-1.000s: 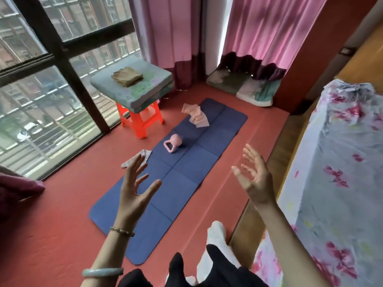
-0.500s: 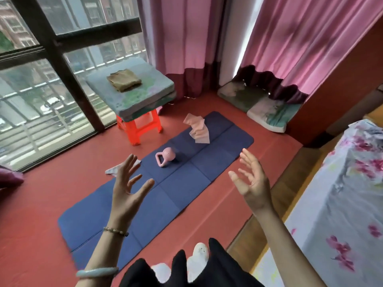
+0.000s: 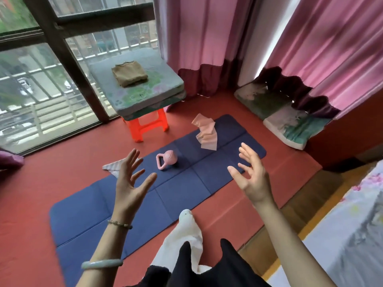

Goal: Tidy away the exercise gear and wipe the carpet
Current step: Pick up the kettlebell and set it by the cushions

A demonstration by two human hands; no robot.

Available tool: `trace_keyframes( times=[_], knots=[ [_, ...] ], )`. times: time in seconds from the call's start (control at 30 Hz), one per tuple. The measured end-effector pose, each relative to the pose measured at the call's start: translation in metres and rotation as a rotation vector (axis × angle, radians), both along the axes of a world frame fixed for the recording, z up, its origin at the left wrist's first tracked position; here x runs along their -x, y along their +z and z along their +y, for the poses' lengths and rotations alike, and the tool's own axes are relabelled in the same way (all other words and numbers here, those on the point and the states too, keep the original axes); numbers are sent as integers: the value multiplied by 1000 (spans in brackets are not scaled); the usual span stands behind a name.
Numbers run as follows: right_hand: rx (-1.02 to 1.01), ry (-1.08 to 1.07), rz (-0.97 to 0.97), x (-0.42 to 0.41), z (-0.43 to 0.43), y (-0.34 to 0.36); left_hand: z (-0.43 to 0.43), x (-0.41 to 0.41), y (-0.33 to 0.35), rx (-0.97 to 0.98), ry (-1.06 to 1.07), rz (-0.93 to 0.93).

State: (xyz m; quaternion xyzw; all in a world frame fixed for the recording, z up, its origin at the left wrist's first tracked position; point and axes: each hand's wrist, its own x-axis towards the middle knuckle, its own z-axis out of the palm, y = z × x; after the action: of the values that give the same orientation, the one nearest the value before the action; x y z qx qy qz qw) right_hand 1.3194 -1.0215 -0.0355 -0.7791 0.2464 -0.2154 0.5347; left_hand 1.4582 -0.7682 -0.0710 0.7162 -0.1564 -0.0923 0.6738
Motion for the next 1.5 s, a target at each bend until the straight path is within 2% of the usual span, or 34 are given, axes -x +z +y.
trace_keyframes(
  times=[0.27,0.5,0.77,0.93,1.27,1.5],
  knots=[
    [5,125,33,-102,-73,-9,-69,-76,-11,-16,119,61],
    [-23,213,64,-173,-111,-22,-95,-119,-15,-202,152,27],
    [-29,471,204,-264,-130,-99,-112,-156,-72,-369,286,16],
    [23,615,233,-323,-133,-215,-119,-191,-183,-476,350,51],
    [113,772,299,-417,-119,-542,-130,-264,-517,-543,379,182],
    [271,807,378,-479,-127,-707,-119,-308,-700,-672,340,181]
  ],
)
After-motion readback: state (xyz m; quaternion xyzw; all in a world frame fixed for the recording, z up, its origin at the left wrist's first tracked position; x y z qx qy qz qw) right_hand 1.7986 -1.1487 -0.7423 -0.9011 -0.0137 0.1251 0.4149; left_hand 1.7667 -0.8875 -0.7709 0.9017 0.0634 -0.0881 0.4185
